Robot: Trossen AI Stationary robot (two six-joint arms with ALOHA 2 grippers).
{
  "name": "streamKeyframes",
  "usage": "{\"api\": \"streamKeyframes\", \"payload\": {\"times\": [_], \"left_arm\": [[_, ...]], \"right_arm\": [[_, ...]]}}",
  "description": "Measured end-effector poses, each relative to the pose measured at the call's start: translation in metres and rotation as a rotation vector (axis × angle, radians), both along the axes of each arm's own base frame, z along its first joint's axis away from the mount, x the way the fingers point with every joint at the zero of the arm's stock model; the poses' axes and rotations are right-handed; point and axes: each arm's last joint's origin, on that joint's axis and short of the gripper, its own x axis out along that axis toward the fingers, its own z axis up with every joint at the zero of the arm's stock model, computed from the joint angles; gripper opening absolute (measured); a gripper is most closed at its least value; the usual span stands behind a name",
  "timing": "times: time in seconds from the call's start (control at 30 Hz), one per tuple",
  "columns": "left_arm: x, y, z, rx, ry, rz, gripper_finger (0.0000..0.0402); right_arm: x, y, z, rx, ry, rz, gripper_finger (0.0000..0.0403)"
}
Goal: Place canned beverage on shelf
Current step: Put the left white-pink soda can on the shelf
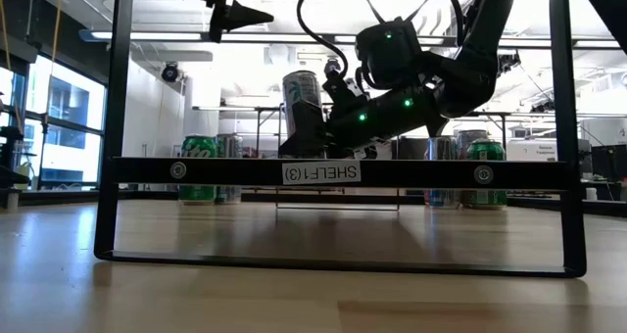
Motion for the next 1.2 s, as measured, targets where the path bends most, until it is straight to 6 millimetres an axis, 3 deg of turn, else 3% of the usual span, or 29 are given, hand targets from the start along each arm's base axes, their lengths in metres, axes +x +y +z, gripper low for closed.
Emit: {"api": "streamKeyframes", "payload": {"times": [0.43,0.67,1.0,1.2], "left_arm": [[0.0,0.0,0.0,0.001,0.003,-0.002,0.0275],[-0.014,0.0,0.005,0.015,0.018,0.016,0.0275],[-0.041,0.003,0.018,0.074,0.016,0.069,0.0275],[-0.043,0.006,0.018,0.11,0.028,0.083,0.0275]], "right_arm": [[-0.001,0.002,-0.005,0.012,0.033,0.019,0.0337],[-0.005,0.007,0.012,0.01,0.084,0.037,0.0357],[-0.038,0.009,0.031,0.029,0.452,0.081,0.0358],[-0.057,0.013,0.058,0.078,0.517,0.187,0.0358]]}}
